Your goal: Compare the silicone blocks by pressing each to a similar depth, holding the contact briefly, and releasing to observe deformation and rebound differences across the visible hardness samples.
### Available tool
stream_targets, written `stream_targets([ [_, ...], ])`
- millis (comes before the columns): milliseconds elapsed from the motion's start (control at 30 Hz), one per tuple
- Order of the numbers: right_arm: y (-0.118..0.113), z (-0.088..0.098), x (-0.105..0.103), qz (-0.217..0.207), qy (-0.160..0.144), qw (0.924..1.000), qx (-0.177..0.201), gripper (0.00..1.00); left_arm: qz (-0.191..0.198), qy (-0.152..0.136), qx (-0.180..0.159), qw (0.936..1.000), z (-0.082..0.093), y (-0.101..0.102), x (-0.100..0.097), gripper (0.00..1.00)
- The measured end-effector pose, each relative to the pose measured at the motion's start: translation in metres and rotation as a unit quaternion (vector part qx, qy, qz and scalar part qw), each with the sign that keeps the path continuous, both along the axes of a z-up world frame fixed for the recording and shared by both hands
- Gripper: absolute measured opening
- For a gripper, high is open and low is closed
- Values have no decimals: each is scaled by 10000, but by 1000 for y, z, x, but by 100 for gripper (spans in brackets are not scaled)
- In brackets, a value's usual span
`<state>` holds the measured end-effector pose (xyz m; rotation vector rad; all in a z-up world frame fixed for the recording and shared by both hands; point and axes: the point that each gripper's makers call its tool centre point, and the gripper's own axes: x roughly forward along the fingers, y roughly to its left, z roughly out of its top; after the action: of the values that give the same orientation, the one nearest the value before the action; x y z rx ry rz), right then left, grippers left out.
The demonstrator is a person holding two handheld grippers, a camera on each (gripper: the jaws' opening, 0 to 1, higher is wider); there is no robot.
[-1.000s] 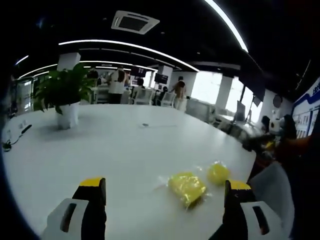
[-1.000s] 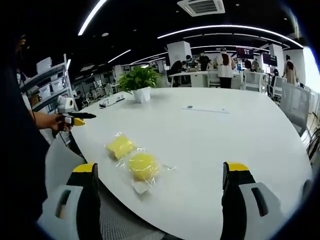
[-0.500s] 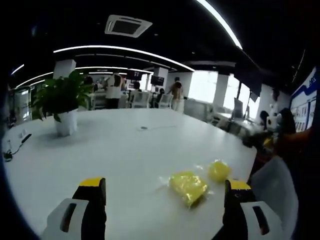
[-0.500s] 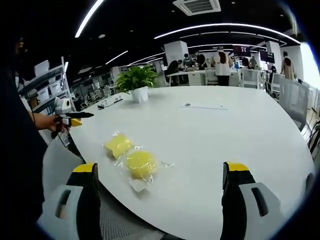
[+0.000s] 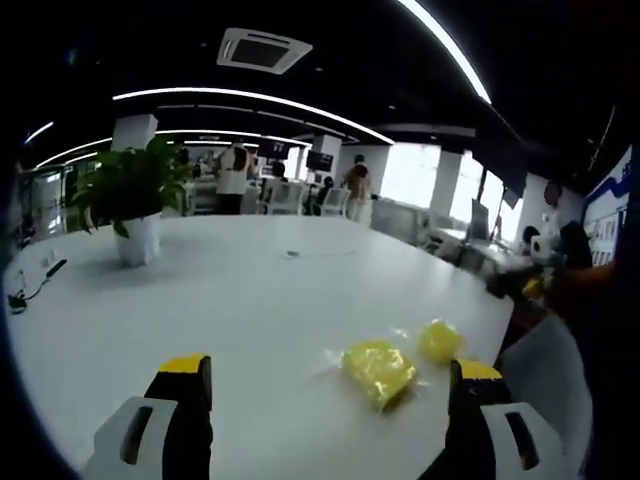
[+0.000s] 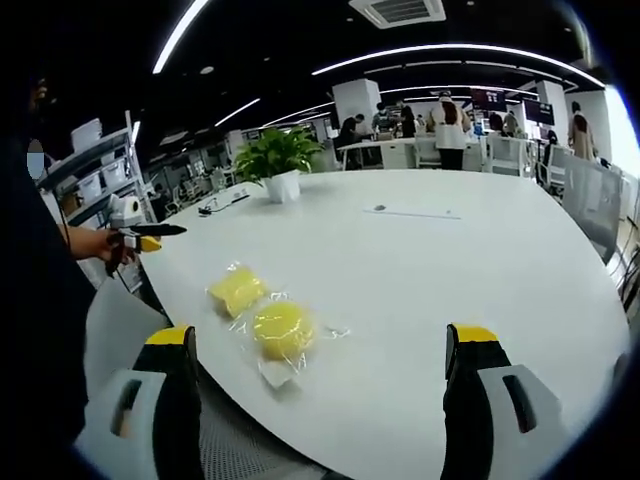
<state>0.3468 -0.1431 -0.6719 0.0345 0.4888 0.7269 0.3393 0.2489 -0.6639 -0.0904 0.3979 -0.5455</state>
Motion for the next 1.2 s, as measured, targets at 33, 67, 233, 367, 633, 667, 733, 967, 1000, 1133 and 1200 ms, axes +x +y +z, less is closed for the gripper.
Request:
stream_targets([
  [33, 0, 0, 1, 16, 0, 10000, -9, 97, 23, -21, -6, 10000, 1, 2, 1, 100],
  [67, 1, 1, 2, 24, 0, 10000, -7, 97, 56, -24, -14, 10000, 0, 4, 2, 100],
  [233, 1, 4, 4, 93, -19, 10000, -32, 97, 157, 45, -73, 9998, -3, 7, 2, 100],
  [367, -1, 4, 7, 16, 35, 10000, -5, 97, 142, -16, -98, 9999, 0, 6, 1, 100],
  [633, 1, 2, 1, 45, 76, 9999, 48, 97, 139, -70, -69, 9999, 2, 7, 1, 100],
  [667, 1, 2, 0, 44, 68, 10000, 37, 97, 139, -68, -60, 9999, 3, 6, 0, 100],
  [733, 1, 3, -1, 34, 57, 10000, 54, 97, 137, -63, -86, 9998, 3, 6, 1, 100],
  [967, -1, 9, 5, -32, -185, 9998, 58, 97, 122, -78, -45, 9999, 3, 4, 3, 100],
  [1000, 0, 10, 6, -22, -215, 9997, 91, 97, 101, -107, -52, 9999, 4, 3, 4, 100],
  [1133, 4, 14, 8, -12, -312, 9994, 115, 97, 5, -194, 5, 9998, 7, 1, 5, 100],
  [1200, 4, 12, 8, -13, -272, 9996, 121, 97, 4, -164, -47, 9999, 6, 2, 6, 100],
])
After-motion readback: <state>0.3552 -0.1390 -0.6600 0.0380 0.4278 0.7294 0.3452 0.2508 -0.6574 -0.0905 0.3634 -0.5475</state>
